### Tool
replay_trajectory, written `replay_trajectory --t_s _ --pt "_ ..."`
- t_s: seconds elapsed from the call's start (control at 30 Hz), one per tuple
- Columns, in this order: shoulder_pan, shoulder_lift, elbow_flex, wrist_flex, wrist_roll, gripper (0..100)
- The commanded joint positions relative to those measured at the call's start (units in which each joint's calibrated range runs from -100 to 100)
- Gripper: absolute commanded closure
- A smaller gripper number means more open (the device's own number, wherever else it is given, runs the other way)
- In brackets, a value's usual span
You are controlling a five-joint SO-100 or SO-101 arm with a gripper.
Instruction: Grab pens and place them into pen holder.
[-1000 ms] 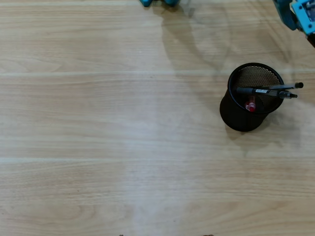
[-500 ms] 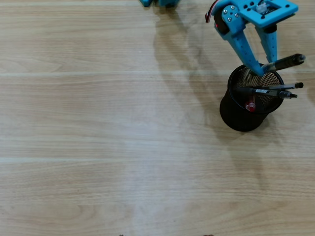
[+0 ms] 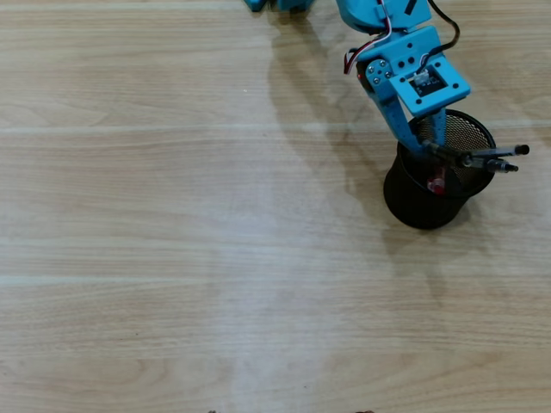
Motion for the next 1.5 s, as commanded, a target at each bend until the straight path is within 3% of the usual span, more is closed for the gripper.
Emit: replay_trajectory --t_s 0.0,0.27,0.4,0.63,0.77,1.1,1.27,1.37,1.47 --pt "-0.54 -3.40 0.84 -1.62 -0.02 98" --pt "-1.50 -3.40 1.56 -1.62 -0.02 97" --pt "-2.31 -3.40 1.56 -1.79 0.40 86" --pt "-3.28 -3.49 5.64 -16.06 0.55 82" --pt "-2.71 -7.72 4.28 -16.23 7.77 82" --pt "5.59 -46.09 6.81 24.94 29.09 82" --pt "9.63 -69.76 16.77 37.23 35.94 82" --pt "9.71 -84.72 22.66 50.04 38.03 82" --pt "9.71 -82.78 20.76 66.62 38.76 82"
